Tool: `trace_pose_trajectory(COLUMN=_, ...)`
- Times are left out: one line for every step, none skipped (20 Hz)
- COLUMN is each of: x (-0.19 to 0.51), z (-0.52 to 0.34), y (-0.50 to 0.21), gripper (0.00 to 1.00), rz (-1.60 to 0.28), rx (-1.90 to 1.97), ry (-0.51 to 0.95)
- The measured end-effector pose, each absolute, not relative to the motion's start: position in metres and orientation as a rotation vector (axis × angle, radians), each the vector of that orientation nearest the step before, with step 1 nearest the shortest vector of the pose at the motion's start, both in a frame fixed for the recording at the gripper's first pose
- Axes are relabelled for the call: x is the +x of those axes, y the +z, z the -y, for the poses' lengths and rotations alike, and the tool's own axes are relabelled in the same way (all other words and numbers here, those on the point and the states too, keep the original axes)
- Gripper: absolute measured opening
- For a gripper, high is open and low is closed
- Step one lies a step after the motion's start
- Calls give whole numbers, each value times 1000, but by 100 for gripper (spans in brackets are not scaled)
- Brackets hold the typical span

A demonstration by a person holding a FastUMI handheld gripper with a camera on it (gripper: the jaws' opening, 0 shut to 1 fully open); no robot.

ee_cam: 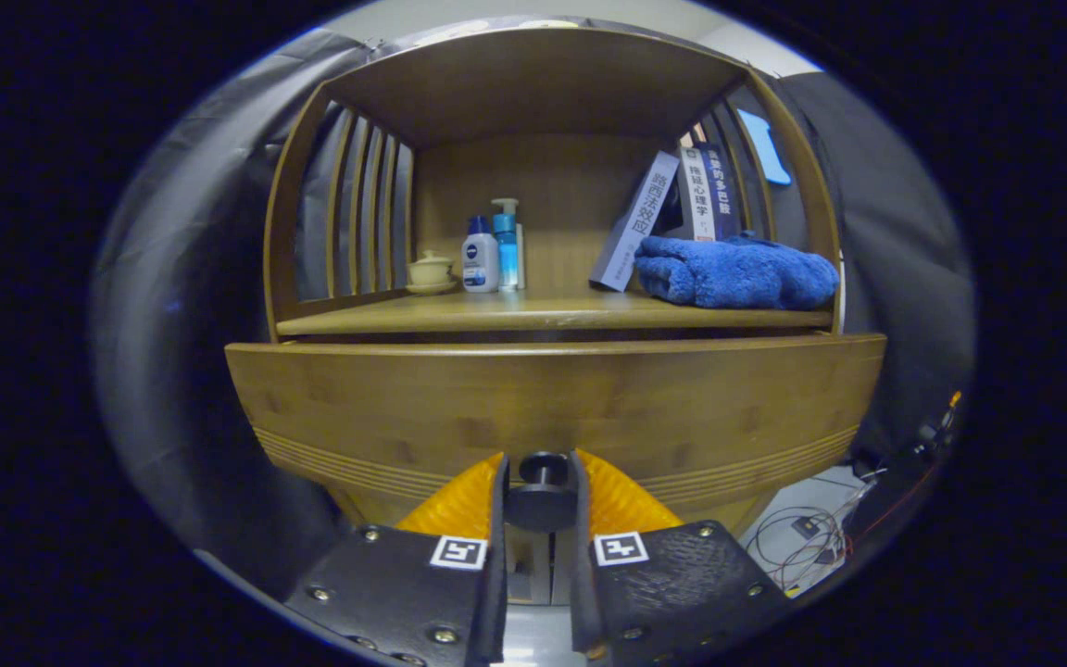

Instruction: Pull open the drawer, take out the items inside it, and place them on the countertop above the cabinet.

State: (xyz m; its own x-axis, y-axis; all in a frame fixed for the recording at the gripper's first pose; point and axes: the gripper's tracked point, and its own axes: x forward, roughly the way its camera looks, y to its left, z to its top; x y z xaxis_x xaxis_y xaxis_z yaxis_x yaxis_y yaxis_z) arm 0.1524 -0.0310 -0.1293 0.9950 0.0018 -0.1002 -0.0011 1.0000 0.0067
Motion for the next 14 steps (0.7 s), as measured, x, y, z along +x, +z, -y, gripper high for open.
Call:
trace_pose_trajectory(x=143, z=31, y=-131, gripper=28, rz=-105, rx=25, ry=4)
trace_pose_trajectory(x=134, z=30, y=-133, gripper=28, rz=-112, rx=25, ry=5)
trace_pose_trajectory(x=125, z=30, y=-136, gripper=28, rz=-111, rx=13, ry=3)
trace_pose_trajectory(x=117, z=31, y=-136, gripper=28, rz=-104, rx=8, ry=3)
trace_pose_trajectory(x=112, z=30, y=-138, gripper=28, rz=-104, rx=12, ry=5)
trace_pose_trajectory(x=103, z=29, y=-139, gripper=27, rz=-94, rx=20, ry=6)
trace_pose_trajectory(x=97, z=29, y=-142, gripper=28, rz=-94, rx=28, ry=4)
trace_pose_trajectory(x=91, z=28, y=-141, gripper=28, rz=-84, rx=34, ry=7)
trace_pose_trajectory(x=87, z=27, y=-142, gripper=28, rz=-86, rx=29, ry=8)
trace_pose_trajectory(x=82, z=28, y=-142, gripper=28, rz=-85, rx=33, ry=9)
trace_pose_trajectory(x=75, z=27, y=-145, gripper=28, rz=-90, rx=43, ry=15)
trace_pose_trajectory(x=71, z=25, y=-145, gripper=28, rz=-89, rx=49, ry=20)
trace_pose_trajectory(x=69, z=26, y=-144, gripper=28, rz=-84, rx=43, ry=21)
trace_pose_trajectory(x=71, z=27, y=-147, gripper=28, rz=-92, rx=33, ry=27)
